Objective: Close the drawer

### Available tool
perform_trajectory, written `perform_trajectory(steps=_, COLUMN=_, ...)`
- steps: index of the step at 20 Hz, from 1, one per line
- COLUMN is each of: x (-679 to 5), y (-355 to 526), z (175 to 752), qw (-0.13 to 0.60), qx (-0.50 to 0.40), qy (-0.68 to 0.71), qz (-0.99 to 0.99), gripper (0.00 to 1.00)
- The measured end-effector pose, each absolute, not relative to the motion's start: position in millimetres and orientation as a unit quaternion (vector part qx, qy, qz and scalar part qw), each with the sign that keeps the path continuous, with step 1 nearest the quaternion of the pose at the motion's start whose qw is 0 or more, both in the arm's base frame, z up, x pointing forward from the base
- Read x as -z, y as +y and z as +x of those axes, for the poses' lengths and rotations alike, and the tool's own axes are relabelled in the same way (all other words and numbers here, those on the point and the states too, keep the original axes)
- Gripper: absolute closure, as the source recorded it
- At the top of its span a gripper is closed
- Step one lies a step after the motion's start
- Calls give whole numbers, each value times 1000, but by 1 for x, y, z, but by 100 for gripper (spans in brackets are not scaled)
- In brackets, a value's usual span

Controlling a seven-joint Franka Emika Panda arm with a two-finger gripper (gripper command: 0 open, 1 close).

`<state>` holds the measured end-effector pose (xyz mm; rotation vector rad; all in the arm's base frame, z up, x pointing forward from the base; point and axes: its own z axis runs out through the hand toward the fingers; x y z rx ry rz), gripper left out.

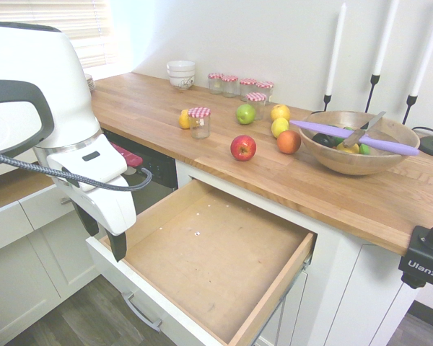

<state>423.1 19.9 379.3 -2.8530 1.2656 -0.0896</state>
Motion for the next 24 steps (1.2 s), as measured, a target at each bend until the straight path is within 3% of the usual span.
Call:
perform_trajectory(steps=6, x=-355, y=17, z=420, qw=5, qx=22, qy=404, qz=-914, gripper=0)
perform_trajectory(steps=24, x=-193, y=7, z=410, qw=-29, qx=-27, qy=400, qz=-916, gripper=0)
